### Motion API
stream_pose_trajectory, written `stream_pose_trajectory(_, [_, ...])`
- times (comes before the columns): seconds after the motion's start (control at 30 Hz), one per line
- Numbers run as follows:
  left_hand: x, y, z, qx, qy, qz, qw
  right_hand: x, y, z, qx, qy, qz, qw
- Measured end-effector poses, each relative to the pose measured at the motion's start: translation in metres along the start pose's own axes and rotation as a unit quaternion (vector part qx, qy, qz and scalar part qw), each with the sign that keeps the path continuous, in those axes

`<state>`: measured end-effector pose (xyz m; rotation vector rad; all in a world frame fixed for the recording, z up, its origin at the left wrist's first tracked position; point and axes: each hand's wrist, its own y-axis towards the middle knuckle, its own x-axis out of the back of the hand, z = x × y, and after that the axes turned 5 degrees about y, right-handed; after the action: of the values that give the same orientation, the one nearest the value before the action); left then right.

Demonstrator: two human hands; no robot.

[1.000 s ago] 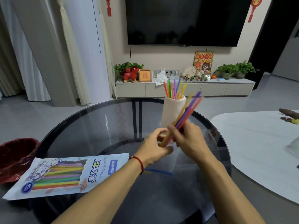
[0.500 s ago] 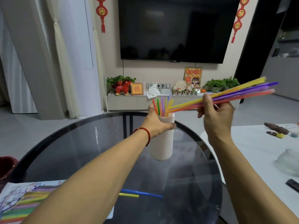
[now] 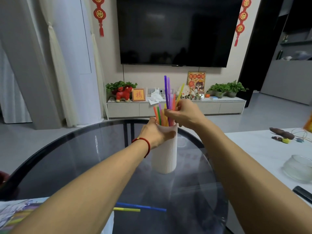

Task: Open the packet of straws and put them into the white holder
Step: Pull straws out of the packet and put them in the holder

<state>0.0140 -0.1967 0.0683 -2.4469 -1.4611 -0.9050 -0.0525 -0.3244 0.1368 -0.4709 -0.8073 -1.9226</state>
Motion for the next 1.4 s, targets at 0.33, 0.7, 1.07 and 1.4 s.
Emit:
stream_pose_trajectory(0.33, [0.039, -0.059, 0.050, -0.004, 0.111, 0.079, 0.991, -0.003, -0.023, 0.001, 0.093, 0.009, -0.151, 0.984])
stream_pose_trajectory(0.7, [0.090, -0.121, 0.092, -0.071, 0.287, 0.131, 0.946, -0.015, -0.059, 0.024, 0.188, -0.086, -0.212, 0.955])
stream_pose_trajectory(1.07, [0.102, -0.168, 0.150, -0.062, 0.489, 0.255, 0.832, -0.145, -0.191, -0.035, -0.172, -0.274, 0.331, 0.887])
stream_pose_trajectory(1.4, [0.085, -0.181, 0.140, -0.207, 0.478, 0.143, 0.841, -0.179, -0.212, -0.045, 0.021, -0.252, 0.098, 0.963])
